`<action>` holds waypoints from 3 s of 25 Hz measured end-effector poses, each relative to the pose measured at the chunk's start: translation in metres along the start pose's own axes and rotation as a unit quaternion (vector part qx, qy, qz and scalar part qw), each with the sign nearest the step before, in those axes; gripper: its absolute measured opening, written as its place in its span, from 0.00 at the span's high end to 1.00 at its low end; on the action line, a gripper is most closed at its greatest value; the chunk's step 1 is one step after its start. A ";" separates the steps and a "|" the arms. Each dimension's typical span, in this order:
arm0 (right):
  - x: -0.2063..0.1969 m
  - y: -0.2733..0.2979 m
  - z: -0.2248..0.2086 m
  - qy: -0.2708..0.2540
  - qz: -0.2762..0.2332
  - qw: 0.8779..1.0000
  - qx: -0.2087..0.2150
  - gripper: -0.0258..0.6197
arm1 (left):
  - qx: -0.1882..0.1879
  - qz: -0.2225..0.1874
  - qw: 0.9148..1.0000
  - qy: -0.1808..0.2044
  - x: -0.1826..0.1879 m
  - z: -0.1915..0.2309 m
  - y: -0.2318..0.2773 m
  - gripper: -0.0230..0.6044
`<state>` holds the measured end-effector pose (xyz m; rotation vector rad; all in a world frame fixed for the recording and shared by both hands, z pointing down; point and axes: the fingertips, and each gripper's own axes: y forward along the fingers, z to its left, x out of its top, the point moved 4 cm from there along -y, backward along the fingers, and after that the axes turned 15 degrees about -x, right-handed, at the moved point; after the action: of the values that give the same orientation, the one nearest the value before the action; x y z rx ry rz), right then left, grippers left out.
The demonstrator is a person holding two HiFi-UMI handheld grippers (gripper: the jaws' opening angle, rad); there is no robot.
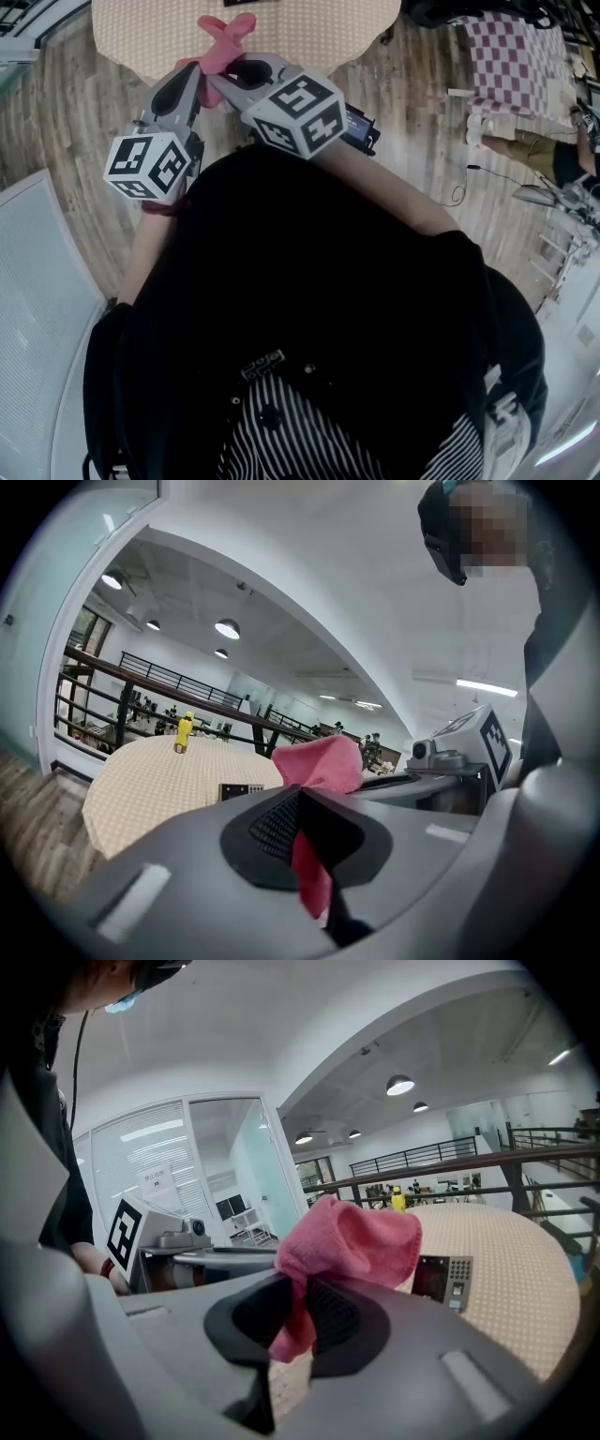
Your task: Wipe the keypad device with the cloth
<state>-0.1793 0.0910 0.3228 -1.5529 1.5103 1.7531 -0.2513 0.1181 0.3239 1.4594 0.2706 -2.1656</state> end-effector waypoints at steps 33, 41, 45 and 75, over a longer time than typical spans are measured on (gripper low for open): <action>0.055 0.076 -0.179 0.078 0.031 0.992 0.094 0.88 | 0.074 0.062 0.994 -0.045 0.048 0.075 0.171 0.96; 0.058 0.081 -0.180 0.072 0.030 0.992 0.101 0.88 | 0.081 0.063 0.994 -0.048 0.051 0.079 0.171 0.96; 0.059 0.075 -0.195 0.083 0.024 0.993 0.082 0.88 | 0.062 0.079 0.994 -0.032 0.053 0.076 0.189 0.96; 0.044 0.155 -0.246 0.148 0.069 0.986 -0.012 0.88 | -0.053 0.176 0.981 -0.054 0.035 0.168 0.248 0.96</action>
<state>-0.1980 -0.1927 0.3988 -1.8255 1.7803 1.6727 -0.2698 -0.1762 0.3884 1.2205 0.0804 -1.9055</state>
